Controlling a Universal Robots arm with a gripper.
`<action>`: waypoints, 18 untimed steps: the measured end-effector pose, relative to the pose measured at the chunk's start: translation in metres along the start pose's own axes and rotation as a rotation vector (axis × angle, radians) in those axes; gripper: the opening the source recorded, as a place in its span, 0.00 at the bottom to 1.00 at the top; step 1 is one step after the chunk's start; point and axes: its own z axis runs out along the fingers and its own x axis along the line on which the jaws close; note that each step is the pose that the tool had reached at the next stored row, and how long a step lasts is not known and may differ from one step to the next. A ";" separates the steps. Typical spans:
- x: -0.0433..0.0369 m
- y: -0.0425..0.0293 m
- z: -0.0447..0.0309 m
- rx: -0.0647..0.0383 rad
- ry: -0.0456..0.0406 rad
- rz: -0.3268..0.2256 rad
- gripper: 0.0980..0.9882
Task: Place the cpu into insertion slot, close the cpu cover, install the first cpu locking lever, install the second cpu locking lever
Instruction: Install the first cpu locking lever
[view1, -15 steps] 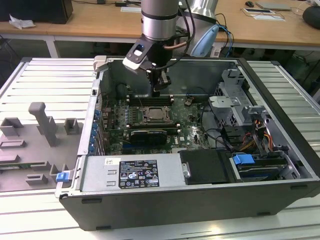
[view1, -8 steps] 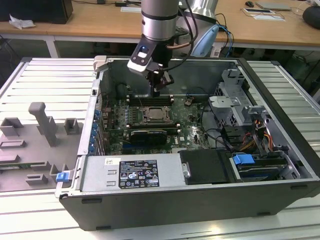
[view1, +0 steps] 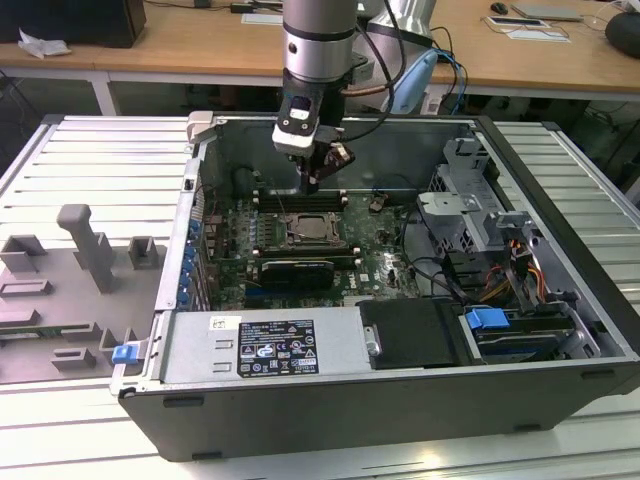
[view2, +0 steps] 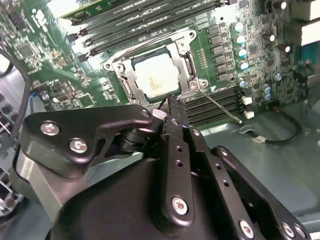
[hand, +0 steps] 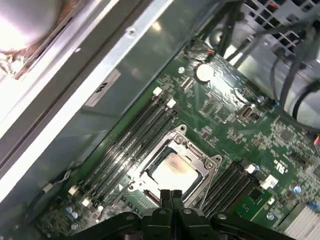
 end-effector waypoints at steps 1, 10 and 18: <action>0.0000 0.0000 0.0000 0.000 0.0003 -0.018 0.01; 0.0000 0.0000 0.0001 0.002 0.0040 -0.197 0.01; 0.0000 0.0000 0.0004 0.004 0.0089 -0.423 0.01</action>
